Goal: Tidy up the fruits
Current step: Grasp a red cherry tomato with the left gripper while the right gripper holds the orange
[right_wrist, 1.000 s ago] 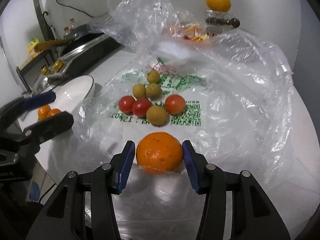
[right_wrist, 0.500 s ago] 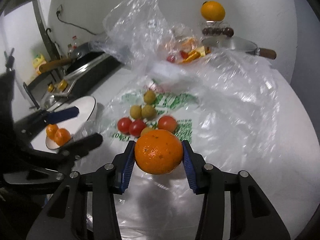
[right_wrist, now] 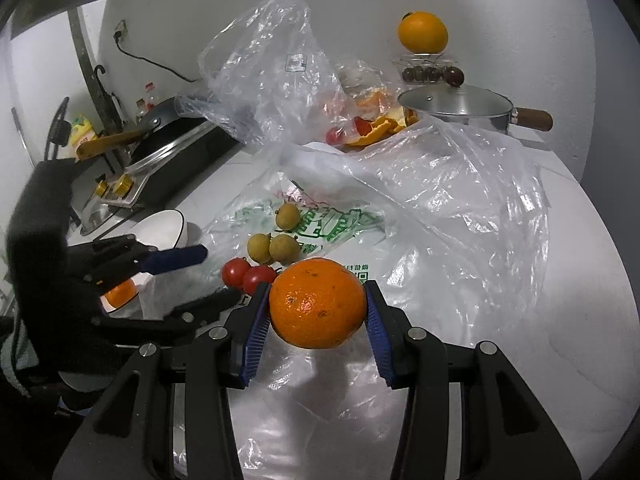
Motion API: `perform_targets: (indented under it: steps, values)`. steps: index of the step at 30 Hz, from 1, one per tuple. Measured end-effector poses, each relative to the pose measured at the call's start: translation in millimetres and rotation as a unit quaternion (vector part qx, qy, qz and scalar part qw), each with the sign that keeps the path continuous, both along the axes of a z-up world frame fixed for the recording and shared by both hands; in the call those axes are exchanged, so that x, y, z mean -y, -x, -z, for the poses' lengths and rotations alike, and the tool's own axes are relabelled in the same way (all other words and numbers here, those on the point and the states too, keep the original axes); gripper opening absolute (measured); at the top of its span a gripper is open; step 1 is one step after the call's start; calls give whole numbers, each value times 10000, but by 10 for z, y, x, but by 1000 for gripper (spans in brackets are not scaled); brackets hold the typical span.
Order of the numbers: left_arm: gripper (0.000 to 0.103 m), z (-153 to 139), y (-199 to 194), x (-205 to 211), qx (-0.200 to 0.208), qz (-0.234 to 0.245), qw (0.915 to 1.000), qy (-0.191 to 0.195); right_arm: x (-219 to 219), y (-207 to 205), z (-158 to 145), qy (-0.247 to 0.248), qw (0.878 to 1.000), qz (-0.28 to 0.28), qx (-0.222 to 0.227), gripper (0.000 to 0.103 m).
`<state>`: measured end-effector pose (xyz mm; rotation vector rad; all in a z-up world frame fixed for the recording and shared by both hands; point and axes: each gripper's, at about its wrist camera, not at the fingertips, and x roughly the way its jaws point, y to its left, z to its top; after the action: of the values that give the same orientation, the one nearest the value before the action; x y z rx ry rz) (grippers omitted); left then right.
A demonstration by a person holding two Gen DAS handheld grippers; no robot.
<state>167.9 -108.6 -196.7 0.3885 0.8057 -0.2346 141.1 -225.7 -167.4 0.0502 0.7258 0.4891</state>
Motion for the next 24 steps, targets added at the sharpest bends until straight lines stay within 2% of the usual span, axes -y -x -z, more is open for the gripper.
perform_targets:
  steps: [4,8,16,24]
  values:
    - [45,21,-32,38,75,84,9998,-155,13,-34,6,12,10000,24,12,48]
    - [37,61,-61,59,52,234,9992,-315,17,-46,18,4,10000,28,-8,48]
    - [31,68,-113,52,-63,358,9991,-208,12,-51,25,11,10000,59,-5,48]
    - [31,-14,-42,-9,-108,361,9991,168,-15,-8,-8,81,9999,85,35,48]
